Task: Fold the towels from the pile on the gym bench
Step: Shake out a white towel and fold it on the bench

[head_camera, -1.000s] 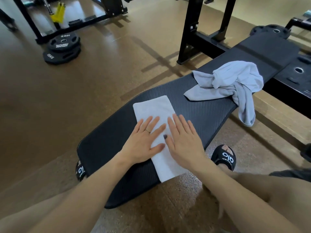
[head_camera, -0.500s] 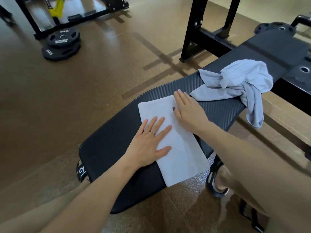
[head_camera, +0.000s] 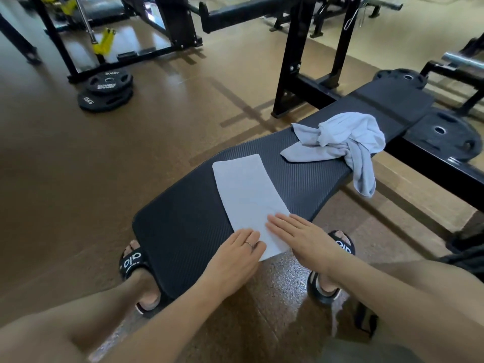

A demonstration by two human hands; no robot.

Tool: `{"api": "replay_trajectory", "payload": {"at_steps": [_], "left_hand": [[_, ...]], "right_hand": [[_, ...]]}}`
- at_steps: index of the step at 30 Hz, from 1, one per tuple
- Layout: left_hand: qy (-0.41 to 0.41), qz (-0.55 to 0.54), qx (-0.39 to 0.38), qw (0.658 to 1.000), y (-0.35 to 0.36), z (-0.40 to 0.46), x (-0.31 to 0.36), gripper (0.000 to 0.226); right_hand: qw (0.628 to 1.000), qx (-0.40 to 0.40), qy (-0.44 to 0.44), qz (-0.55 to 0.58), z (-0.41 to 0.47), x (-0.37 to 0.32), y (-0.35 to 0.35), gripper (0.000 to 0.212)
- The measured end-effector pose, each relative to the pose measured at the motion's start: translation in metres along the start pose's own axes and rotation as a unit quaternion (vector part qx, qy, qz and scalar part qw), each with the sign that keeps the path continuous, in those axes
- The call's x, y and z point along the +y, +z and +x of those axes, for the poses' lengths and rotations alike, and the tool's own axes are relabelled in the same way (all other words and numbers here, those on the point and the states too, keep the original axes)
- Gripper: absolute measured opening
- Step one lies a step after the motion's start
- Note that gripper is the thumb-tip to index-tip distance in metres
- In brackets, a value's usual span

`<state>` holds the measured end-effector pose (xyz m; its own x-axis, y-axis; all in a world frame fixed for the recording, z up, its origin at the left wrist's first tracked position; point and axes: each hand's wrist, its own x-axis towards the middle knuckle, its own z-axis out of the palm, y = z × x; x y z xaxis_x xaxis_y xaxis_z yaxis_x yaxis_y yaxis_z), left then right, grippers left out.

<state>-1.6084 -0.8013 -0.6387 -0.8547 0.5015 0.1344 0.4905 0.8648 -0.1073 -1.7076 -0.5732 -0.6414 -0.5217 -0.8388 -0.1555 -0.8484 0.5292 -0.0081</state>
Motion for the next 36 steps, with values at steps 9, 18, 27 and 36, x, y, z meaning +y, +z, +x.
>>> {"api": "replay_trajectory", "payload": {"at_steps": [9,18,27,36], "left_hand": [[0.009,-0.08,-0.004,0.997,-0.022,-0.013,-0.023,0.002],[-0.212,-0.391,-0.028,0.895,-0.044,-0.032,-0.05,0.018],[-0.329,-0.435,0.025,0.838,-0.021,-0.012,-0.049,0.016],[-0.362,-0.383,0.017,0.849,-0.011,-0.014,-0.049,0.017]], "right_hand": [[0.991,0.092,-0.003,0.096,0.0,-0.005,-0.02,0.042],[0.855,0.051,0.219,0.468,0.012,-0.019,-0.067,0.019],[0.821,0.073,0.318,0.468,0.019,-0.03,-0.051,0.03],[0.86,0.087,0.36,0.352,0.032,-0.045,-0.036,0.027]]}}
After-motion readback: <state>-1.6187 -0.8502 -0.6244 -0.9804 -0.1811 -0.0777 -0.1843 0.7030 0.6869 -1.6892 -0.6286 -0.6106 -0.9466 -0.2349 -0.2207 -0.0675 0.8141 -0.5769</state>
